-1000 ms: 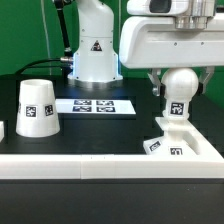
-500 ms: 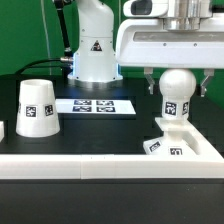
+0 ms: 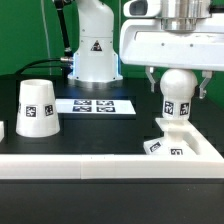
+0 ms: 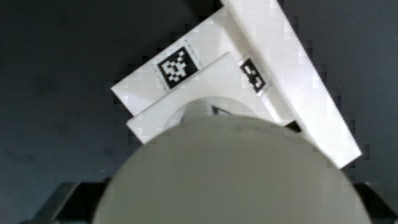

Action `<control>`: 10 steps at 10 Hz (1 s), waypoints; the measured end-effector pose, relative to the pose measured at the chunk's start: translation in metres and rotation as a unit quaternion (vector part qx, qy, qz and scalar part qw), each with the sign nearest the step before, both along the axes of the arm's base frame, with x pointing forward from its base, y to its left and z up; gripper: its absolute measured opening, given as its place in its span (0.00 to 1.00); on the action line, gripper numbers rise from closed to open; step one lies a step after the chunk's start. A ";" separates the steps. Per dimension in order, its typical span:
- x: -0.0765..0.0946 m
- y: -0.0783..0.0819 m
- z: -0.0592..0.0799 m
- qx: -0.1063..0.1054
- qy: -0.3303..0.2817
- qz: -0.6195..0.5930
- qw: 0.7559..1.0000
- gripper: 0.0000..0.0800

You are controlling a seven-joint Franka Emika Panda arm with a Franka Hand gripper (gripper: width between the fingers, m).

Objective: Assemble lamp

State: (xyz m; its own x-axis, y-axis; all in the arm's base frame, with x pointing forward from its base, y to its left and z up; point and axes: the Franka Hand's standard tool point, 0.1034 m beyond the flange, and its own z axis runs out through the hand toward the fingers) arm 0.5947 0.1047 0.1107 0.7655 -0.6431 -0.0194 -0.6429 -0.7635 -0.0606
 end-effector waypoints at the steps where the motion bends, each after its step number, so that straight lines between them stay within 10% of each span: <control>1: 0.000 0.001 0.000 0.002 0.002 -0.024 1.000 0.72; 10: -0.004 0.005 -0.002 0.068 0.081 -0.392 0.914 0.72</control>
Offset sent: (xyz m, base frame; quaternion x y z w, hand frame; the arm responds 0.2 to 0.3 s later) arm -0.0088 -0.0003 0.0045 -0.0252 -0.0402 0.2903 0.9557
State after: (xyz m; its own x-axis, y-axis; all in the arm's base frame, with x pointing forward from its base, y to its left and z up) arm 0.5912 0.1096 0.1089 0.0506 -0.9758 -0.2126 -0.9981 -0.0567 0.0226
